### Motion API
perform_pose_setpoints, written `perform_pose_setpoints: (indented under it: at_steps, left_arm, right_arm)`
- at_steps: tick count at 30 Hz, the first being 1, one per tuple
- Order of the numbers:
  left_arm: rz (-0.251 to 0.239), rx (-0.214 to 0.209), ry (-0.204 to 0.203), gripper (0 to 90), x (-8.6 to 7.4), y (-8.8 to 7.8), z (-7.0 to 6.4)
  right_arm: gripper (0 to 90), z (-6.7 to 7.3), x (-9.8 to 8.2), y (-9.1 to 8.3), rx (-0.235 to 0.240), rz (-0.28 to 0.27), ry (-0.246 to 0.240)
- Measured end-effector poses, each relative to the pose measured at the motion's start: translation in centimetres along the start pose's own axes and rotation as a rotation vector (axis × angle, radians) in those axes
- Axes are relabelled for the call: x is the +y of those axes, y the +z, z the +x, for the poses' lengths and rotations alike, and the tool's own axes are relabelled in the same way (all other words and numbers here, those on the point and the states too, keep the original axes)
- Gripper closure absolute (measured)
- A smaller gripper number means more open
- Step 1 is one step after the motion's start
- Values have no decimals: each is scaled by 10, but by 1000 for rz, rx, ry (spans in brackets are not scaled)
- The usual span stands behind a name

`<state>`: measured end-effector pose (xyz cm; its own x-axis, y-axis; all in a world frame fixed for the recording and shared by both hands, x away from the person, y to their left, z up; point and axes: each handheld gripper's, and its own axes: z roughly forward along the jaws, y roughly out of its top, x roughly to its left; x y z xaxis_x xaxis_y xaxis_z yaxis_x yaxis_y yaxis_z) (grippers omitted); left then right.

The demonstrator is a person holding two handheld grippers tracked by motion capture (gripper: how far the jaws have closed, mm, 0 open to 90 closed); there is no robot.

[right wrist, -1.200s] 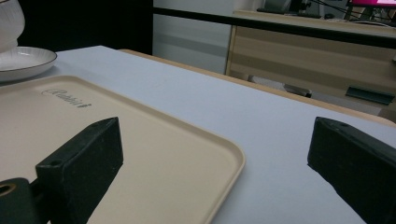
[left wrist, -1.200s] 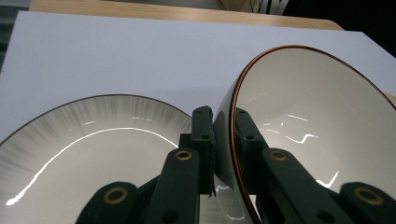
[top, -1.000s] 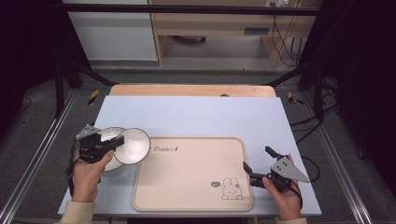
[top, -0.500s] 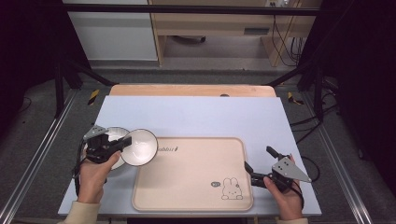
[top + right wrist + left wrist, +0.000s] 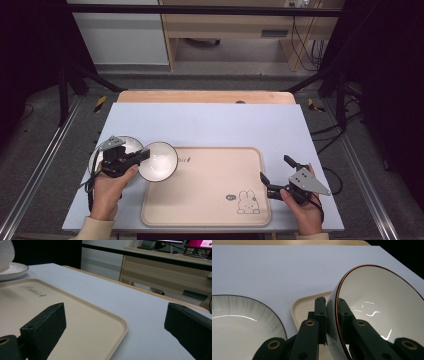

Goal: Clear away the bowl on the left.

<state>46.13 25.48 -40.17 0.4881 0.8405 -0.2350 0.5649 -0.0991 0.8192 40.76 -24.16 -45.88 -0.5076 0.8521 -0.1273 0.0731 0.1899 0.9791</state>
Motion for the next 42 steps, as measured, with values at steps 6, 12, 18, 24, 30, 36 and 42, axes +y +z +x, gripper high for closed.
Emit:
perform_pose_setpoints:
  at_steps: [6, 12, 18, 24, 30, 36, 42]
  left_arm:
    - [16, -29, 29, 815, 7, 11, -12]
    - [25, -58, 19, 815, 12, 28, -23]
    - [56, -87, 26, 815, 16, 46, -35]
    - [81, -117, 16, 815, 16, 59, -41]
    - [109, -135, 26, 814, 15, 69, -47]
    - [140, -157, 33, 814, 9, 80, -57]
    - [158, -165, 41, 814, 5, 87, -62]
  right_arm:
    - [48, 3, -2, 6, 0, 39, -24]
    - [49, 10, 0, 10, 34, 43, -58]
    - [50, 9, 0, 9, 33, 38, -60]
    - [52, 6, 1, 5, 31, 11, -52]
    - [51, 1, 1, 3, 26, -26, -54]
    - [51, -2, 1, 1, 16, -30, -49]
    - [51, -2, 0, 1, 16, -25, -51]
